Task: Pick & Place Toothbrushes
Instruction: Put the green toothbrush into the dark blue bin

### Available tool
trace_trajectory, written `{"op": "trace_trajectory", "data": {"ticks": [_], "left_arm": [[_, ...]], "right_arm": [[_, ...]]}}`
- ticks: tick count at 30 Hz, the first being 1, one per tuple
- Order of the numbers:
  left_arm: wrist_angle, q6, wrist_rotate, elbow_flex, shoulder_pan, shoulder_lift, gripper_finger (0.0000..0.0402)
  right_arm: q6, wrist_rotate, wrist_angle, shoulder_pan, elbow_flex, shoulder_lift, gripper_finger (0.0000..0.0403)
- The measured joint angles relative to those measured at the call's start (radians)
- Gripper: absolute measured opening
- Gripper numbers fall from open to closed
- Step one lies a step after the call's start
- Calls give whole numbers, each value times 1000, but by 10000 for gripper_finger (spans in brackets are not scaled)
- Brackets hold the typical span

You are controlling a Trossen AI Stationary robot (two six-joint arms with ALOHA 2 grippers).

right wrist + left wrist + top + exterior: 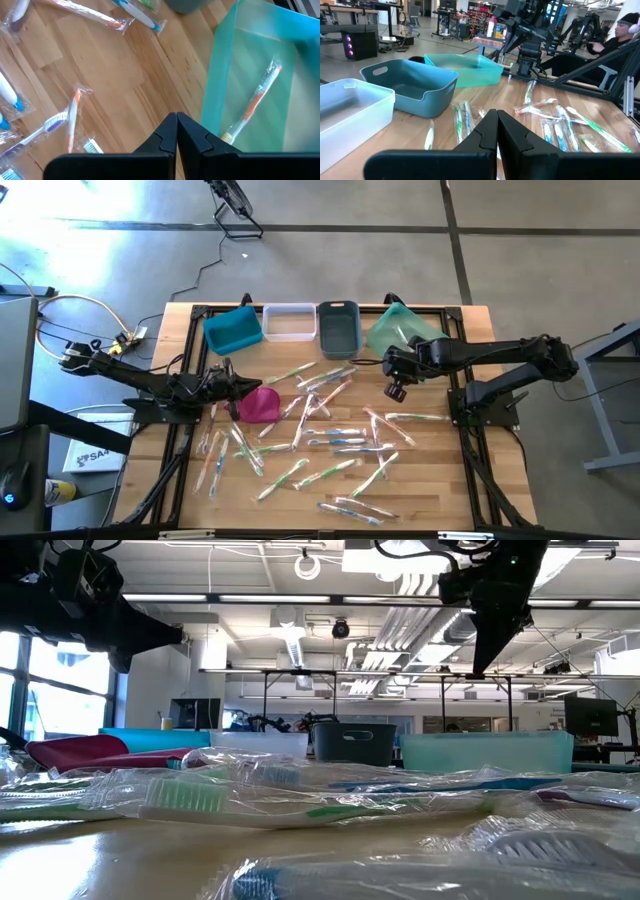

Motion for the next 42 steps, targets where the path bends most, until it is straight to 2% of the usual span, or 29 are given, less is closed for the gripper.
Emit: {"op": "trace_trajectory", "data": {"ticks": [15, 19, 25, 29, 42], "left_arm": [[-1, 0, 0, 0, 0, 0, 0], [0, 0, 0, 0, 0, 0, 0], [-1, 0, 0, 0, 0, 0, 0], [-2, 0, 0, 0, 0, 0, 0], [-7, 0, 0, 0, 0, 0, 0]], "right_arm": [[0, 0, -10, 0, 0, 0, 8], [0, 3, -10, 0, 0, 1, 45], [-1, 2, -11, 0, 0, 2, 130], [-7, 0, -16, 0, 0, 2, 159], [-8, -60, -25, 5, 0, 2, 149]]}}
